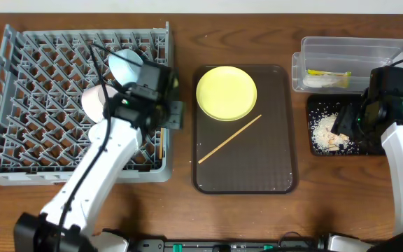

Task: Sort waste into correct bins and load items into the dishwasher rack
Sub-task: 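Move the left gripper to the remaining chopstick on the tray and grasp it, then carry the second chopstick with the left gripper and drop it into the rack, then reach the left gripper to the yellow plate's rim and grasp it, then lift the yellow plate with the left gripper and stand it upright in the rack, then release the yellow plate and withdraw the left gripper from the rack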

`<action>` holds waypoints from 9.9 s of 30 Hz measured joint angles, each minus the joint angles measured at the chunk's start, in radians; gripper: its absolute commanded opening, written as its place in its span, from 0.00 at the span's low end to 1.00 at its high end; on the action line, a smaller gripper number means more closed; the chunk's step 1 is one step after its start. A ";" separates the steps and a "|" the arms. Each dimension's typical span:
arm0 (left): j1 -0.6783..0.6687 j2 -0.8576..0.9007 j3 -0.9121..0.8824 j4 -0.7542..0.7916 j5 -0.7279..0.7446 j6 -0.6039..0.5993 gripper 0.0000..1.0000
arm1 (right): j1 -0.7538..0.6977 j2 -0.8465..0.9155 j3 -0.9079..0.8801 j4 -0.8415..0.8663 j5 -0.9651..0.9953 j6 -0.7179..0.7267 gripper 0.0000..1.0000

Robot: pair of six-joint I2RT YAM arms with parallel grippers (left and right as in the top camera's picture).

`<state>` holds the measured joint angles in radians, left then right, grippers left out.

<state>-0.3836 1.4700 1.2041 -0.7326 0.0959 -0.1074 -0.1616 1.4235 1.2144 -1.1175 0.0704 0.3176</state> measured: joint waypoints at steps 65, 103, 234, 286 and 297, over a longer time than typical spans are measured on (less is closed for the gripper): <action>-0.471 0.453 0.002 0.143 0.064 0.134 0.06 | 0.000 0.000 0.000 0.000 0.000 0.000 0.69; 0.156 0.095 -0.022 0.080 -0.058 0.051 0.07 | 0.000 0.000 0.000 0.000 0.000 0.000 0.69; 0.584 0.281 0.378 -0.045 1.323 -0.050 0.06 | 0.000 0.000 0.000 -0.001 -0.003 -0.008 0.70; 0.568 -0.025 0.273 -0.118 0.299 0.020 0.81 | 0.114 0.002 0.000 0.366 -0.338 -0.211 0.80; 0.507 -0.032 0.273 -0.402 0.074 0.006 0.83 | 0.257 0.108 0.000 0.291 -0.317 -0.247 0.79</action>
<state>0.1238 1.4384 1.4769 -1.1343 0.1699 -0.1009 0.0956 1.5314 1.2140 -0.8265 -0.2466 0.0704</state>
